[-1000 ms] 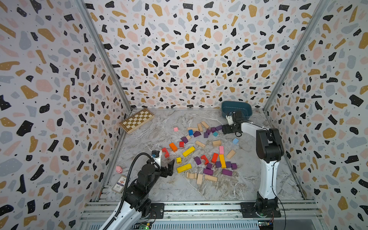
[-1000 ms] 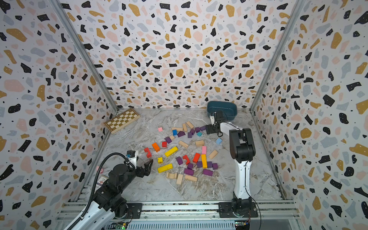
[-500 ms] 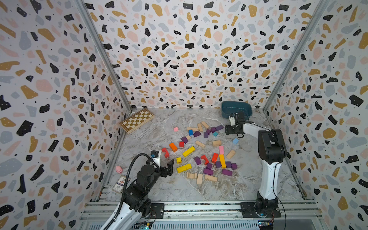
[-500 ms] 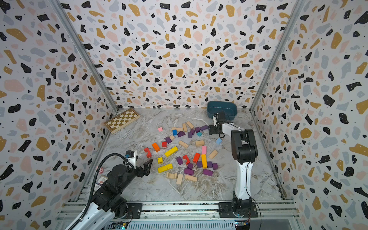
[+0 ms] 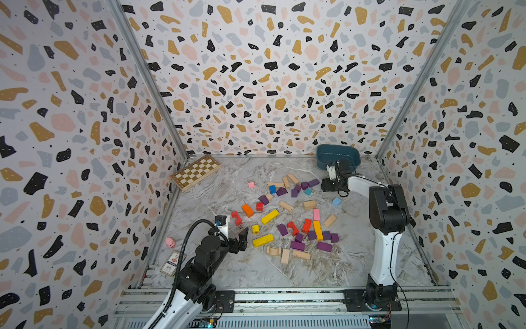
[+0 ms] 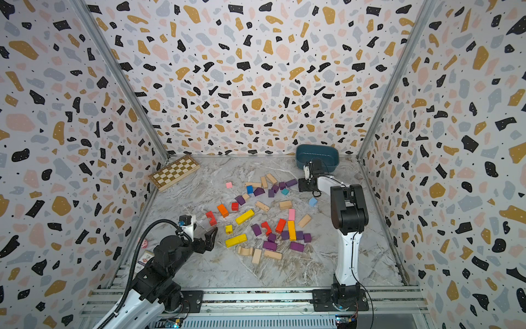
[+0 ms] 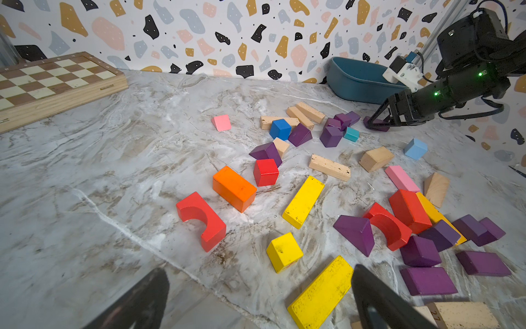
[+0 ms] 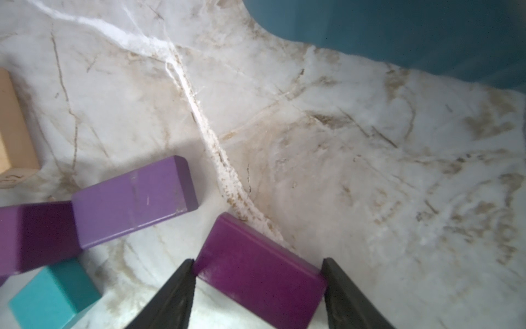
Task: Pick purple bricks into the storage bin
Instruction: Pick up the building block from the center of the board, then place the building block in the storage box.
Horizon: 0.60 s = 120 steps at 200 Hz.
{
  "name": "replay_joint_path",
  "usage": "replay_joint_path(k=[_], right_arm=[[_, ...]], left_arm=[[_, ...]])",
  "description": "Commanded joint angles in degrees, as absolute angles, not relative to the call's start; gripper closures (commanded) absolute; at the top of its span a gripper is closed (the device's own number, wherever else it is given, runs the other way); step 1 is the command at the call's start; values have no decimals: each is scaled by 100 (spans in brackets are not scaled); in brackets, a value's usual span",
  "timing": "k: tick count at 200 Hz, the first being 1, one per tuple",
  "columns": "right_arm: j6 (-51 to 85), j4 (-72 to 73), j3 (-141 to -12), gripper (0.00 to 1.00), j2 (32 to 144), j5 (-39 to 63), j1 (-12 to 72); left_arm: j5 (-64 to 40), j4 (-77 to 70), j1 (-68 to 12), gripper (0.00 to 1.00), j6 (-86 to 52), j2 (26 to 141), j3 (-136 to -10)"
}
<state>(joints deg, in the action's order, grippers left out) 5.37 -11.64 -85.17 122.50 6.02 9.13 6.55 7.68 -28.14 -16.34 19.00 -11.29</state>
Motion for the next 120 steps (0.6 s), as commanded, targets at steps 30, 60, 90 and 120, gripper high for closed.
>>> replay_joint_path(k=[30, 60, 90, 120], right_arm=[[392, -1493, -8938, 53, 11730, 529, 978], [217, -1738, -9571, 53, 11698, 433, 989], [2, -2144, -10891, 54, 12288, 352, 930], [-40, -2644, -12793, 54, 13380, 442, 750]], left_arm=[[744, 626, -2830, 1, -1688, 1853, -1068], [754, 615, -2830, 1, -1692, 1855, -1071], [762, 615, -2829, 1, -1701, 1854, -1064], [784, 615, -2828, 1, -1705, 1854, -1066]])
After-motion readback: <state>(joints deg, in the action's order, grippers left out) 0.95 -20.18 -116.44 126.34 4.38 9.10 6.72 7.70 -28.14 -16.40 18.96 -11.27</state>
